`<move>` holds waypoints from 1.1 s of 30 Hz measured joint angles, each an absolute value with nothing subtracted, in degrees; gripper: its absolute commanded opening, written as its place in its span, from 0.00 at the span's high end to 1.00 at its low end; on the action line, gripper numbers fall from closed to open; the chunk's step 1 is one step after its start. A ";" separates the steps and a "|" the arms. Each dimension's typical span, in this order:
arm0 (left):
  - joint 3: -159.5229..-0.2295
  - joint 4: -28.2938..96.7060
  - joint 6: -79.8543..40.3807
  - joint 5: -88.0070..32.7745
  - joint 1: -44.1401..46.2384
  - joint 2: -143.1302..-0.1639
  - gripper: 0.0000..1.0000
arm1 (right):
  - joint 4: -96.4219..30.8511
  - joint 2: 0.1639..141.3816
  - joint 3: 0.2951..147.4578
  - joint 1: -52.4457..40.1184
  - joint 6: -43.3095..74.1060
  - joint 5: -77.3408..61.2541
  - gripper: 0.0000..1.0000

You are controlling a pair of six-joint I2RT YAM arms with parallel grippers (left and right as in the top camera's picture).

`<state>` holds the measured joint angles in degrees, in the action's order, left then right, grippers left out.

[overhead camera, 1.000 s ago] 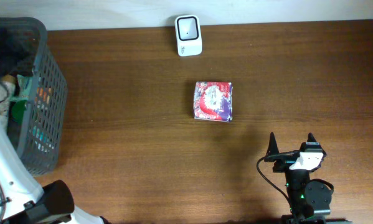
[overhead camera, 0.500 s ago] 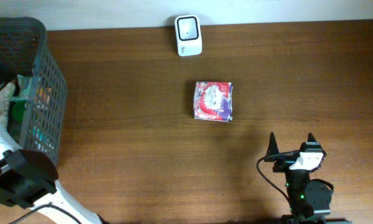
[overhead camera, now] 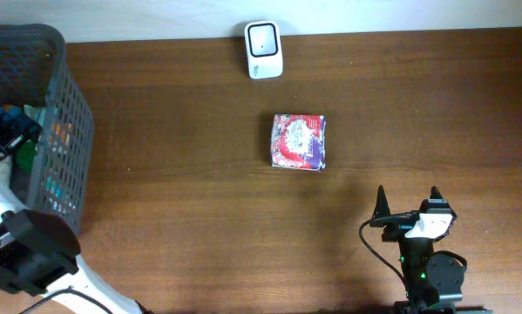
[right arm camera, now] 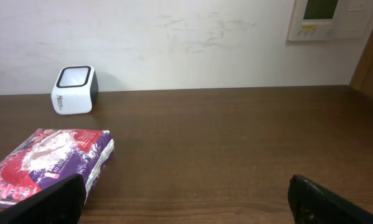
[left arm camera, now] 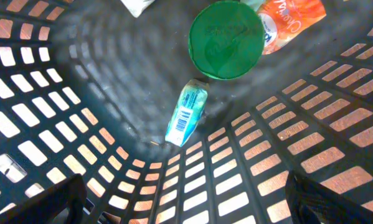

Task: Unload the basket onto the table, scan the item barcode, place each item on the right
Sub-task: 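Reach the left gripper into the basket toward the small green item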

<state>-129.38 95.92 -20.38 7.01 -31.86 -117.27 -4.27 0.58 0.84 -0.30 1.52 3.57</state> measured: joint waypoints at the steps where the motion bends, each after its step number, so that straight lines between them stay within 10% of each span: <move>1: -128.38 96.01 -20.36 6.98 -32.10 -116.49 0.01 | -4.25 0.58 0.84 -0.30 1.52 3.57 0.01; 22: -96.40 72.95 -18.41 3.40 -35.40 -114.63 0.08 | -4.27 0.58 0.84 -0.30 1.50 3.57 0.02; 33: -86.50 59.77 -16.84 1.87 -35.22 -114.10 1.00 | -4.27 0.58 0.84 -0.30 1.48 3.57 0.01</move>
